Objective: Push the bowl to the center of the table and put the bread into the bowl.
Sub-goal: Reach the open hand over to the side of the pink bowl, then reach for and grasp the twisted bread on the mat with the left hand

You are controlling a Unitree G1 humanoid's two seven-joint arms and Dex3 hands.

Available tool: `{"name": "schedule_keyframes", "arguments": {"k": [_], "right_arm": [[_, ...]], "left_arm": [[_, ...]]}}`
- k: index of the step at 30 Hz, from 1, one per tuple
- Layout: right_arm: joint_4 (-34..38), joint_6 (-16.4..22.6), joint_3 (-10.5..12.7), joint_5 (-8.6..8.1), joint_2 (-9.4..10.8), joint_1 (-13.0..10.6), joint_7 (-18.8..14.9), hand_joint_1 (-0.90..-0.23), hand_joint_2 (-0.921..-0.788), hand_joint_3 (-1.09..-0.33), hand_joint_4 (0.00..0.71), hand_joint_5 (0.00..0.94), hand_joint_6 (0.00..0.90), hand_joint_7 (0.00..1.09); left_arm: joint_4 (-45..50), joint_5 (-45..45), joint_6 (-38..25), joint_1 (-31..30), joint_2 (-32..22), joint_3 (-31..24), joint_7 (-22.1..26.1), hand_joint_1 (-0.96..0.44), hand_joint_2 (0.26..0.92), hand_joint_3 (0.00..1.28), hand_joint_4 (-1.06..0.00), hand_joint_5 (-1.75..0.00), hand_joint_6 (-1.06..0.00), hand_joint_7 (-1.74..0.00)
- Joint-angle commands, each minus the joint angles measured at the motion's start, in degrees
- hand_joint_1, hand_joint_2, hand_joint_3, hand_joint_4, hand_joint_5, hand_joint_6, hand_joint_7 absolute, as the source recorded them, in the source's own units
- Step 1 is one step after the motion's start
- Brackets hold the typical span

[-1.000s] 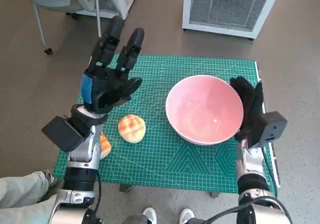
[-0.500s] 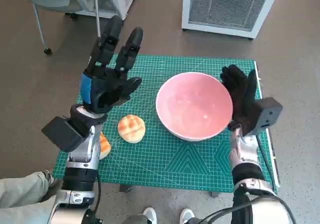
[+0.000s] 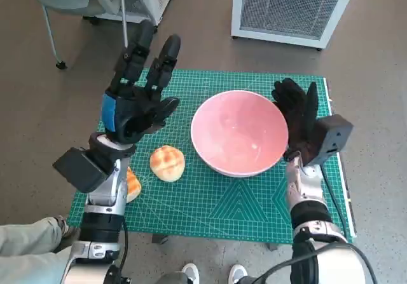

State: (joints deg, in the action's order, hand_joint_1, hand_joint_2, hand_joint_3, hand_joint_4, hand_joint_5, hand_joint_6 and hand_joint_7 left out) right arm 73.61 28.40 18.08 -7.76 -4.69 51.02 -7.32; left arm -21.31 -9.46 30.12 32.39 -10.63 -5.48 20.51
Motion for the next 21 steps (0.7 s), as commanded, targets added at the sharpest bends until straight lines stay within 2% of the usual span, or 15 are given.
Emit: {"name": "schedule_keyframes", "arguments": {"k": [1,8,14,18,21], "right_arm": [[0.7,-1.1,0.4,-0.09,-0.9,-0.5,0.4,-0.662,-0.921,-0.779,0.232,0.006,0.106,0.42],[-1.9,2.0,-0.1,0.29,-2.7,-0.7,0.5,-0.629,-0.921,-0.796,0.225,0.002,0.103,0.41],[-6.9,7.5,-1.6,1.21,-2.7,-1.6,1.0,-0.657,-0.921,-0.798,0.208,0.002,0.09,0.4],[-14.2,13.4,-3.9,3.06,-2.9,-3.9,0.3,-0.677,-0.921,-0.792,0.217,0.007,0.088,0.4],[-20.5,16.7,-5.7,3.01,-3.5,-5.8,-2.2,-0.679,-0.921,-0.794,0.222,0.007,0.065,0.45]], "left_arm": [[0.2,0.5,0.3,-0.4,0.1,0.2,-0.5,-0.05,0.921,0.17,-0.23,0.0,-0.26,-0.01],[1.0,0.1,-0.2,-0.5,-0.4,-0.1,-0.2,-0.05,0.921,0.17,-0.23,0.0,-0.26,-0.01],[3.0,-0.6,-1.3,-0.8,-1.5,-0.5,0.5,-0.05,0.921,0.17,-0.23,0.0,-0.26,-0.01],[5.2,-1.4,-2.9,-1.0,-3.2,-1.3,1.3,-0.05,0.921,0.17,-0.23,0.0,-0.26,-0.01],[6.9,-1.8,-3.9,-1.0,-5.2,-2.0,2.4,-0.05,0.921,0.17,-0.23,0.0,-0.26,-0.01]]}}
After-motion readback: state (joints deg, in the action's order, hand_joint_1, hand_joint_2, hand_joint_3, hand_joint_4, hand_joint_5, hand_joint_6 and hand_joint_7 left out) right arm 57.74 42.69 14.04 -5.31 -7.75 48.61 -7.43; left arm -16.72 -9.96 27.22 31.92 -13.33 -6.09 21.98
